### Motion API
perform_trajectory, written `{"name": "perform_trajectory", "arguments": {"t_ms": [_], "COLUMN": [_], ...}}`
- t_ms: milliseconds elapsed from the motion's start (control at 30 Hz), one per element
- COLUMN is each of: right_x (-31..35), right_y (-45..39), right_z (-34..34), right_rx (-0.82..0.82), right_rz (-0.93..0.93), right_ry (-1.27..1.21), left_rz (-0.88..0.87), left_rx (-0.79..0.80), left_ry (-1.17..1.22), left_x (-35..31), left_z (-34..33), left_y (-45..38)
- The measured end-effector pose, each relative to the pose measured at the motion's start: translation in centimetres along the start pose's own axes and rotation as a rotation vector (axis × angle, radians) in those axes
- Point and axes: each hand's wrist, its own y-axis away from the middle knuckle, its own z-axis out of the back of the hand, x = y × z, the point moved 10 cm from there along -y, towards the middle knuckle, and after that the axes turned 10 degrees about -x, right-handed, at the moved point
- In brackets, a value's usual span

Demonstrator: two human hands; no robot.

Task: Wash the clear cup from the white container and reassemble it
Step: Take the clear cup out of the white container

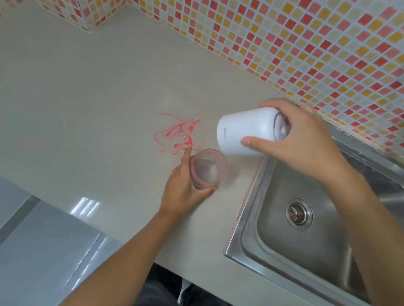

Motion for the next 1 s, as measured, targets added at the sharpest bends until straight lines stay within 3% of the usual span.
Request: {"name": "perform_trajectory", "arguments": {"t_ms": [233, 400, 767, 833, 1000], "right_x": [-10.5, -12.3, -10.2, -17.2, -16.4], "right_y": [2.6, 3.9, 4.0, 8.8, 8.2], "right_z": [-6.1, -10.0, -12.8, -6.3, -8.2], "right_rx": [-0.128, -0.171, -0.152, -0.307, -0.182], "right_rz": [-0.597, -0.546, -0.413, -0.508, -0.450], "right_ry": [-0.688, -0.534, -0.498, -0.523, -0.506], "left_rz": [0.004, -0.051, -0.044, -0.171, -0.107], "left_rx": [-0.009, -0.026, -0.077, 0.054, 0.014], "left_ry": [-0.002, 0.046, 0.075, 0.054, 0.087], "left_x": [0.3, -0.5, 0.1, -6.7, -5.0], "left_z": [-0.1, 0.2, 1.4, -4.5, -3.3], "left_y": [0.0, 0.0, -0.7, 2.4, 1.8]}}
